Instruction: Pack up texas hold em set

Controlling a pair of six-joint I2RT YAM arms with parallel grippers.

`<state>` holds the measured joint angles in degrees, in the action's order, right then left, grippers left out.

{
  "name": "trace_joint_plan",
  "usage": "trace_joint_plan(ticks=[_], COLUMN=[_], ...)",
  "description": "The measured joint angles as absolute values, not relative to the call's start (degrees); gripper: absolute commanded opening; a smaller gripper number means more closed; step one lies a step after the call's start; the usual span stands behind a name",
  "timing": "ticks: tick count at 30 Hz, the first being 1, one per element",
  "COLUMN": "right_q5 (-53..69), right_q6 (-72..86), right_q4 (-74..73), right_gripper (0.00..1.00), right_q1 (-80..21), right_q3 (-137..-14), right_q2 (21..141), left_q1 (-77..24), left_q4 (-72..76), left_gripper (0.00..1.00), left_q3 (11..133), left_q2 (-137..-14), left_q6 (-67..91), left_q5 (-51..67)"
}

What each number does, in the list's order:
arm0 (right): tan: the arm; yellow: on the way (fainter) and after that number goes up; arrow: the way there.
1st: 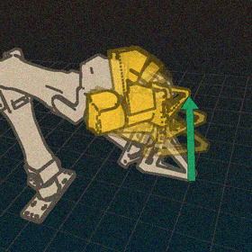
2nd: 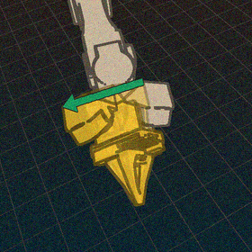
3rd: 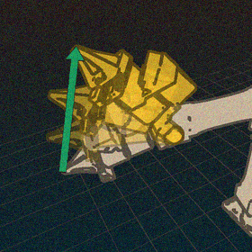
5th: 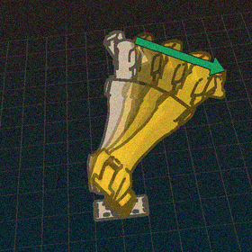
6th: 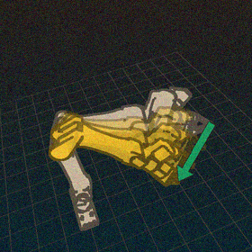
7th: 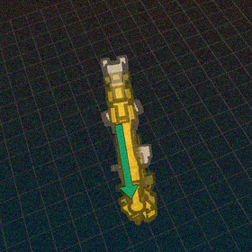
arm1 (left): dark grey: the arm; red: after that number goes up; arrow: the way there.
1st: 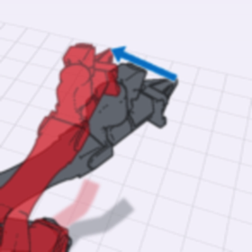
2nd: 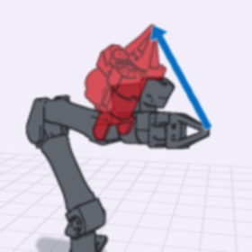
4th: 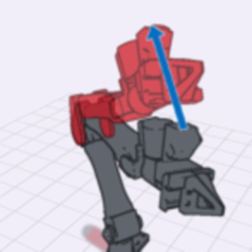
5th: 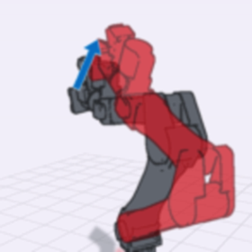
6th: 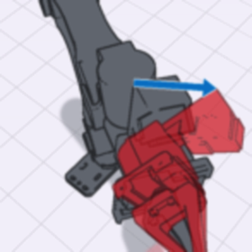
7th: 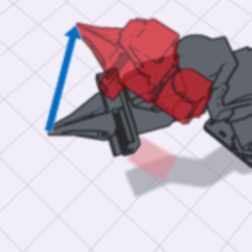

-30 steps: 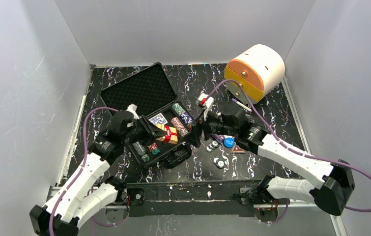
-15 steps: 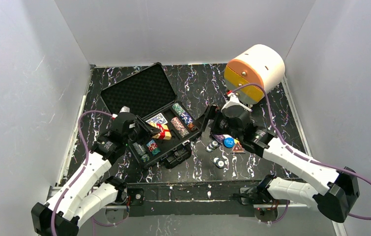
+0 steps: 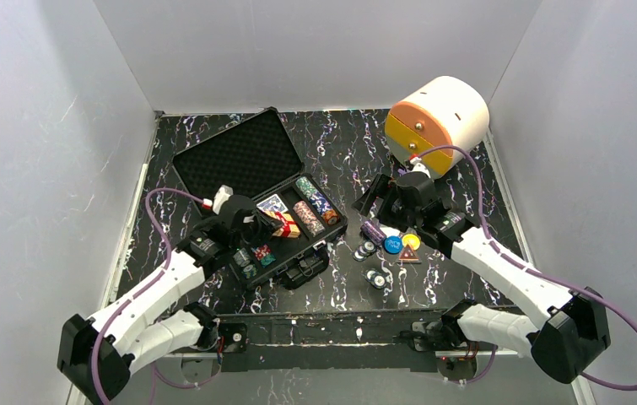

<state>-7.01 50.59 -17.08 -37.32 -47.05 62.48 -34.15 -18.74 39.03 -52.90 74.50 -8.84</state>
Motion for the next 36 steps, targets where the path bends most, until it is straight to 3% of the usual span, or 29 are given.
trace_joint_plan(ticks=[13, 36], right_q5=[-9.4, -9.5], right_q6=[46.2, 44.9], right_q4=[-19.9, -21.0], right_gripper=[0.96, 0.95], right_q1=[-37.1, -37.1], right_q3=[-47.0, -47.0], right_q2=[61.3, 60.6], left_q1=[-41.5, -43.0], left_q4=[-16.3, -10.6], left_gripper=[0.23, 0.24], left_q3=[39.0, 35.1], left_q2=[-58.0, -60.8], left_q6=[76.4, 81.2], left_q5=[-20.2, -21.7])
